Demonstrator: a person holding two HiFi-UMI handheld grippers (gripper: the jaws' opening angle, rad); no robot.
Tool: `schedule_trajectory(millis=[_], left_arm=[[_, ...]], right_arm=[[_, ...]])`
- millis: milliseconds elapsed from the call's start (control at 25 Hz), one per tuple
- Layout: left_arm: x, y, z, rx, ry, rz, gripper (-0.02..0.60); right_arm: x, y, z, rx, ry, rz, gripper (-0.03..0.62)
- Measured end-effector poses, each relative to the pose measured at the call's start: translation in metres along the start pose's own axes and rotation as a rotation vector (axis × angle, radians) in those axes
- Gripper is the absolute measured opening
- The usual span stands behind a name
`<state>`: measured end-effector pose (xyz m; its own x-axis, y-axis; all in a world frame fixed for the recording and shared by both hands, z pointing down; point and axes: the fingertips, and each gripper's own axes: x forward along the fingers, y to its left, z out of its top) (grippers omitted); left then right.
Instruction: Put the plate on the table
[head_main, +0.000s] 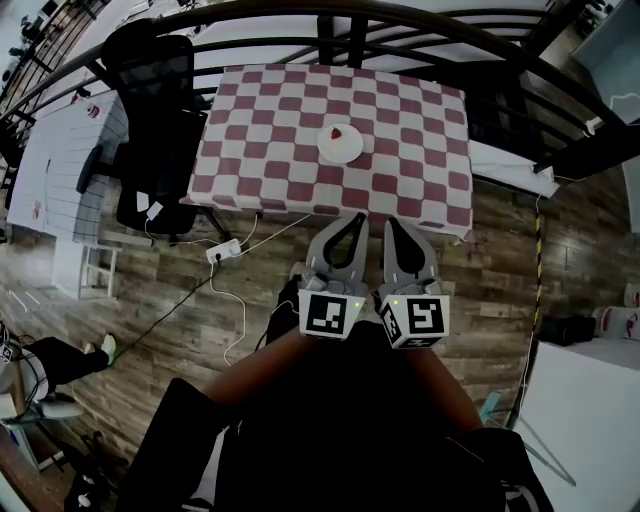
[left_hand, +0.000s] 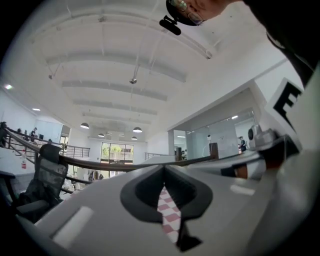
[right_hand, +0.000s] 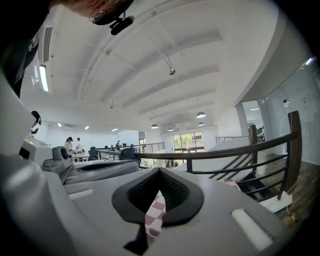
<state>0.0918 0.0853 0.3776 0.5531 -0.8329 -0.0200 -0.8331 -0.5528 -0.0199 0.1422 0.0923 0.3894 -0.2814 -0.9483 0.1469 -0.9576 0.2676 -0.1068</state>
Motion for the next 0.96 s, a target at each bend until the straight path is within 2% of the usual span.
schedule_trajectory(millis=[440, 680, 960], left_arm=[[-0.017, -0.04, 0.006, -0.007, -0.019, -0.029, 0.009], [-0.016, -0.056, 0.009, -0.006, -0.013, -0.059, 0.009], [-0.02, -0.073, 0.008, -0.023, -0.017, -0.088, 0.009]], right_arm=[[-0.051, -0.013, -0.008, -0.057, -0.03, -0.025, -0.002], [-0.064, -0.029, -0.003, -0.062, -0.049, -0.104, -0.002], [-0.074, -0.026, -0.006, -0.074, -0.038, -0.084, -0.002]])
